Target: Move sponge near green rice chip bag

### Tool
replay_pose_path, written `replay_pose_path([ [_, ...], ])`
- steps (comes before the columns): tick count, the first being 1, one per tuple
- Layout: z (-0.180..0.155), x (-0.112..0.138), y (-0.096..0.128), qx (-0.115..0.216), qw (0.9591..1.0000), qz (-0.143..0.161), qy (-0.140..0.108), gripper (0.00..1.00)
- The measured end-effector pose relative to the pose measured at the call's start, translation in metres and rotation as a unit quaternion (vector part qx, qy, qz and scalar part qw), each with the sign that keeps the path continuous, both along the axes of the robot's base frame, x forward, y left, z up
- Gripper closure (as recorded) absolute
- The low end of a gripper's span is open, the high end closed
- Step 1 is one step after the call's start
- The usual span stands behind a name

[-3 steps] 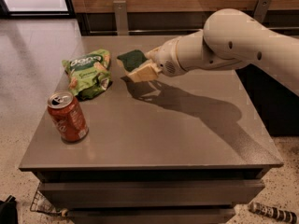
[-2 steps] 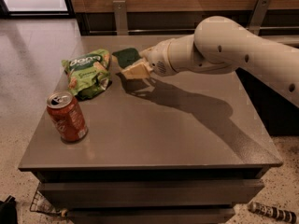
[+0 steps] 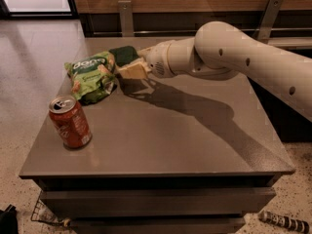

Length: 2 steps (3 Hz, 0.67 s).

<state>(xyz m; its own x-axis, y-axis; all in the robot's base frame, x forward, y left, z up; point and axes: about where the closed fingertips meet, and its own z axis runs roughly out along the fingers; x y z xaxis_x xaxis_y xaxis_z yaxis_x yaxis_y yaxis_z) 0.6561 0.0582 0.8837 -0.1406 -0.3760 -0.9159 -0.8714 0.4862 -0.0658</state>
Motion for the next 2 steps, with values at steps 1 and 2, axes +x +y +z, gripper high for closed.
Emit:
replay_pose_path([
  [1,0.0005,-0.0012,0.0041,0.0,1.0,0.003,0.0,0.44],
  [2,0.0007,-0.0017,0.0058,0.0,1.0,0.005,0.0,0.2],
])
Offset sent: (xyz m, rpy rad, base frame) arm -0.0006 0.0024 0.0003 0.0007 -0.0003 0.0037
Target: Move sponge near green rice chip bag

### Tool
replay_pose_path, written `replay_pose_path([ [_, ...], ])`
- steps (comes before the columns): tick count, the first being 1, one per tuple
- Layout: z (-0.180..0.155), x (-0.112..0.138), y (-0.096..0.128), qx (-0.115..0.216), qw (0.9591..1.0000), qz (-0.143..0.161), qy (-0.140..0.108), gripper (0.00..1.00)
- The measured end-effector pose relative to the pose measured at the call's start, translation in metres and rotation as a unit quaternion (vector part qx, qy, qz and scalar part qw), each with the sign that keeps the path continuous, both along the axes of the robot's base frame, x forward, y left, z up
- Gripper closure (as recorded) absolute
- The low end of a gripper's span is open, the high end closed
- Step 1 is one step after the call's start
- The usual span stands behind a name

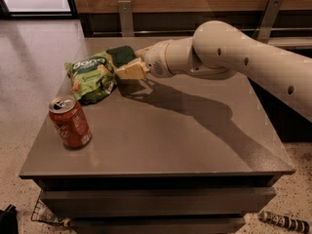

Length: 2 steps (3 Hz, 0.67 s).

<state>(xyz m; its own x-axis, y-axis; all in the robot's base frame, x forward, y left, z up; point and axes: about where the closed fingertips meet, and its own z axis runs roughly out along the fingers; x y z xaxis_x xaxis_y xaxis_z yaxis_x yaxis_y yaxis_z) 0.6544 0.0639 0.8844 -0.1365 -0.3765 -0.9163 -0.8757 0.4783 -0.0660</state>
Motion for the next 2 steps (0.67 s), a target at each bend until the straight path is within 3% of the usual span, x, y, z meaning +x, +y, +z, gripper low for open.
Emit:
replay_pose_path([
  [1,0.0004,-0.001,0.003,0.0,1.0,0.002,0.0,0.0],
  [2,0.0004,-0.0011,0.0031,0.0,1.0,0.003,0.0,0.0],
])
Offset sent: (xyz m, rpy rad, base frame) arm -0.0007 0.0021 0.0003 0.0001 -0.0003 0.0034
